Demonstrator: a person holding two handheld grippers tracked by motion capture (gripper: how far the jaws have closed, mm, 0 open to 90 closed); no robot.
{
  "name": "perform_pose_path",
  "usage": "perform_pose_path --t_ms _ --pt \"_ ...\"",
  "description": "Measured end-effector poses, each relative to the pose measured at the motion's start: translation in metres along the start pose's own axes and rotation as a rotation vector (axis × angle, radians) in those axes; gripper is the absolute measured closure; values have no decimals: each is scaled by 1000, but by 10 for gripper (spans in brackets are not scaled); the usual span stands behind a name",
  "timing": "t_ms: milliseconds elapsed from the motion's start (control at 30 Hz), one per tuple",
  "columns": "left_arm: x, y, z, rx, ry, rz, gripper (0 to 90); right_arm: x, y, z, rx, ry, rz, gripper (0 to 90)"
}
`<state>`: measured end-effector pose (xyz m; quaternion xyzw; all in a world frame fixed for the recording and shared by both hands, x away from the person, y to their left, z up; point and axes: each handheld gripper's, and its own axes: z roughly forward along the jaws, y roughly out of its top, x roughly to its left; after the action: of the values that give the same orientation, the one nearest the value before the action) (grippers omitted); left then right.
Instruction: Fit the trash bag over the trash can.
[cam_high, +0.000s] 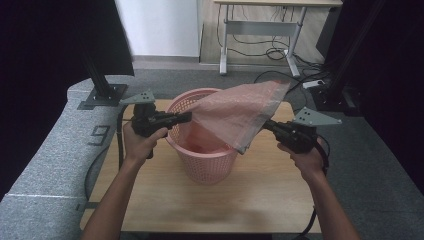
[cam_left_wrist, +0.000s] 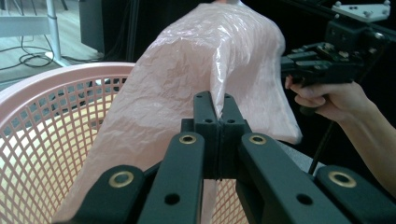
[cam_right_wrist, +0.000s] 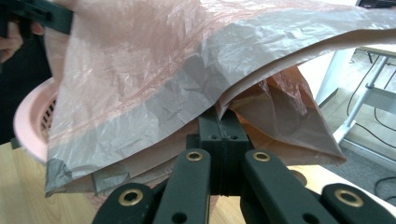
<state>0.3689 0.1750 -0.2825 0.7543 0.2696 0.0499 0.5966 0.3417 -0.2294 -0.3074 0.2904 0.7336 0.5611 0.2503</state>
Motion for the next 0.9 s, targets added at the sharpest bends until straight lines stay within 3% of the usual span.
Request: perform_pose_path --t_ms 167,433,633,700,800,900 --pt "1 3 0 20 -11 3 891 -9 7 6 8 -22 14 899" --pt "7 1 0 28 -9 -17 892 -19 12 14 18 -20 27 899" --pt "13 -4 0 54 -19 -34 890 -19 3 15 21 7 33 899" --pt "14 -7 -2 55 20 -38 859 -20 -1 16 25 3 44 899" --pt "19 -11 -9 36 18 -63 832 -27 -12 13 33 -12 75 898" --pt "23 -15 -10 50 4 -72 879 -35 -24 11 34 -16 115 898"
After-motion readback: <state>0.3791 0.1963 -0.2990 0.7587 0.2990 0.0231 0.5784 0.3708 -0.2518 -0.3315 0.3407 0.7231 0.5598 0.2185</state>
